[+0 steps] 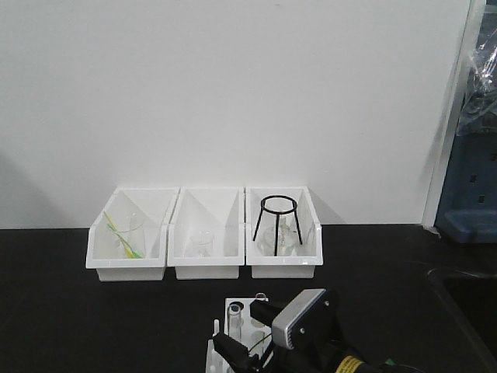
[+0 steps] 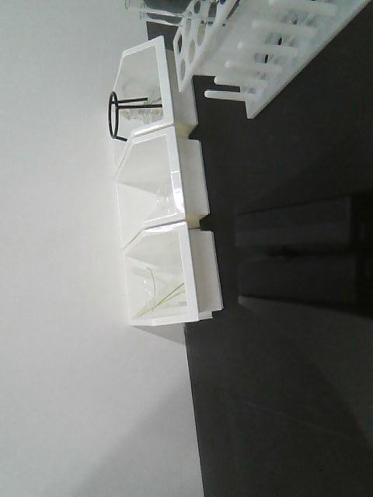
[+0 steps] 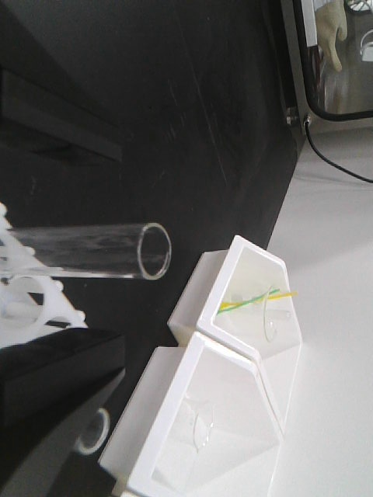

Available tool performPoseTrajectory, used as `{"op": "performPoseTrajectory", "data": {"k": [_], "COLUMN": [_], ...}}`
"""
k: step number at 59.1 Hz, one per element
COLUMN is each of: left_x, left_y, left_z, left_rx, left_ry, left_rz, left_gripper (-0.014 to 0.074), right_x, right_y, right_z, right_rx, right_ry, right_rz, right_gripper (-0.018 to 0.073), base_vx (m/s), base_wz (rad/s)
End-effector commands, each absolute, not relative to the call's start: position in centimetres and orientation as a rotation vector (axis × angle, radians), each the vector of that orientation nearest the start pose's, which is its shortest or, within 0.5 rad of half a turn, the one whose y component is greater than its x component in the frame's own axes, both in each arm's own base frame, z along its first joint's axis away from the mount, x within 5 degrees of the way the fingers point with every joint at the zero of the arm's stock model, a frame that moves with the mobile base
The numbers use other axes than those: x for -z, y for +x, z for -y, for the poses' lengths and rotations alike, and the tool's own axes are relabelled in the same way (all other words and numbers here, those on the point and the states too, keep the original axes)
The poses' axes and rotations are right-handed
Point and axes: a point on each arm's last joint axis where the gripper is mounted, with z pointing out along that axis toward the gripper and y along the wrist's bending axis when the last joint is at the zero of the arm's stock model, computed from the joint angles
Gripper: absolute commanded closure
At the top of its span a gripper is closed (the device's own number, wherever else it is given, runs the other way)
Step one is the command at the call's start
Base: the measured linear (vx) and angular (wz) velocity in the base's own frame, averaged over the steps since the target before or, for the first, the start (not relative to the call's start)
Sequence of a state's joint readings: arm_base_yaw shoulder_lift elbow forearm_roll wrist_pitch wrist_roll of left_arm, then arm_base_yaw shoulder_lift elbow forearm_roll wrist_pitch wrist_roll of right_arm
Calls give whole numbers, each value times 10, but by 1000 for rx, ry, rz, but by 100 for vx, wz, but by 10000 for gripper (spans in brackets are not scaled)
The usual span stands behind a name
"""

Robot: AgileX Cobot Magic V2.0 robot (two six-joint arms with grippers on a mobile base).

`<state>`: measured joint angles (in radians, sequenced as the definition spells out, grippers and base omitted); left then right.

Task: Flip and reinsert test tube from rack
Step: 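Close the right gripper around the clear glass test tube in the rack, then lift the test tube straight up out of the rack with the right gripper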

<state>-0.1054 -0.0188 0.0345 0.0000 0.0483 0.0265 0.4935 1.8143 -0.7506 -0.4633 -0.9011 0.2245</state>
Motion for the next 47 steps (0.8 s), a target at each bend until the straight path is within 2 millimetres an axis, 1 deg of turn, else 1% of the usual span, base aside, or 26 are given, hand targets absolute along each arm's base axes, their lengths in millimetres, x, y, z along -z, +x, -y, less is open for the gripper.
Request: {"op": "performPoseTrajectory", "data": {"k": [1,8,14,18,23,37,38,44,47], "left_x": [-208,-208,-208,-208,-208,-208,-208,-208,-208], "left_y": [55,55,55,55,55,55,55,55,55], "left_z": [6,6,6,6,6,6,6,6,6], "left_rx": [67,67,67,67,67,67,67,67,67], "left_ry": [94,94,94,94,94,94,94,94,94], "left_rz": [-1450,-1450,-1450,-1450,-1450,-1450,-1450,-1450,-1450], "left_gripper": [602,602,602,602,602,602,602,602,602], "right_x": [-208,-204,-199,-197,-197,-198,-199,-200,-204], "right_y": [301,310,311,311,311,311,311,311,310], "right_z": [-201,-205,-206,-206,-206,-207,-207,-207,-206], "right_rx": [-653,-652,-655,-655,-657,-664,-664,-665,-665], "right_ry": [-709,-709,-711,-711,-711,-707,-707,-705,-703], "right_rz": [-1410,-1413,-1420,-1425,-1421,-1410,-1409,-1402,-1391], "right_gripper": [67,67,76,102,178,562,578,575,574], "base_vx": [0,0,0,0,0,0,0,0,0], "base_wz": [0,0,0,0,0,0,0,0,0]}}
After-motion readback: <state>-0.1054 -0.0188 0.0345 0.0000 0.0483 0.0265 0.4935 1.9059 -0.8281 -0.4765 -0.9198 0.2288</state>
